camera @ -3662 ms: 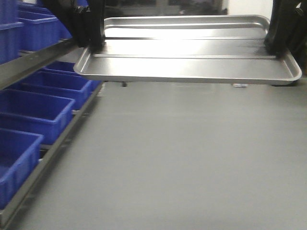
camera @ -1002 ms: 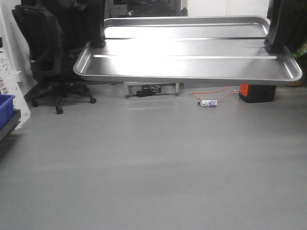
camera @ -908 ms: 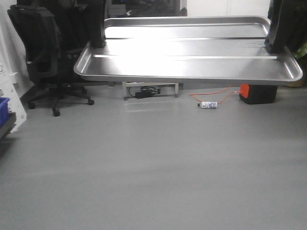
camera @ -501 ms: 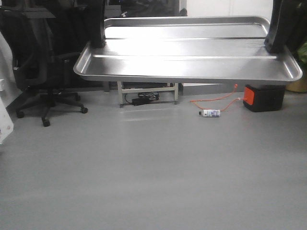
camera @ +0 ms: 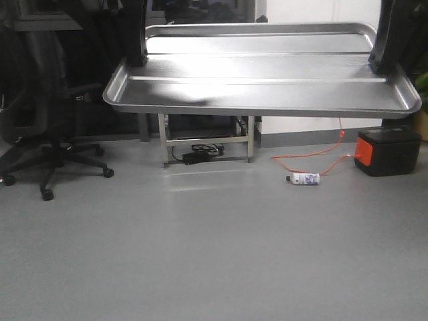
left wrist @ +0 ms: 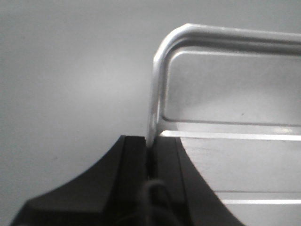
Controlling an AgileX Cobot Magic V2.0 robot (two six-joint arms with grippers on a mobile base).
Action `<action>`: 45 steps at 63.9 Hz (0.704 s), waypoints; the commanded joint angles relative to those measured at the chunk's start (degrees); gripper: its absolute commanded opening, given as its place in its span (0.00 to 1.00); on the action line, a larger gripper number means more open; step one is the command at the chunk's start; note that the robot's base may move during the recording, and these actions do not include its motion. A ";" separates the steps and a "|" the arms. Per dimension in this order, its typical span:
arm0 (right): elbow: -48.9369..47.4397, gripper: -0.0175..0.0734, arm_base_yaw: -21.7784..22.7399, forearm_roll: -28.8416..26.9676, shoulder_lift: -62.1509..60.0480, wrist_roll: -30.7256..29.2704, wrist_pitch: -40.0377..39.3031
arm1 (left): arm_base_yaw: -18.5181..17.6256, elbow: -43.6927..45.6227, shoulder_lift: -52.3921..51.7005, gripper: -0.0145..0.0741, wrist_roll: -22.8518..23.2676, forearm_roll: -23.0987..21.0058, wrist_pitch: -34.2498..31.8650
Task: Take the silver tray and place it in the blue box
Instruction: 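Keep holding the tray with both grippers while driving toward the bin shelf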
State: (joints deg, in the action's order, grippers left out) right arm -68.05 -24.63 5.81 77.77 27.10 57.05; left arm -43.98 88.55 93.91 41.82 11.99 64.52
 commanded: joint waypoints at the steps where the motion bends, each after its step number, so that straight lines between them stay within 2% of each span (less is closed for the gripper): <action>1: -1.71 0.26 0.32 2.76 -1.76 -0.95 -0.07 | 0.02 1.87 -2.71 0.05 0.29 3.13 -0.64; 45: -1.71 0.26 0.32 2.76 -1.76 -0.95 -0.07 | 0.02 1.87 -2.71 0.05 0.29 3.14 -0.64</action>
State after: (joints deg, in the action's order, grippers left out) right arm -68.05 -24.63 5.81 77.77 27.10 57.05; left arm -43.98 88.55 93.91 41.82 11.99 64.39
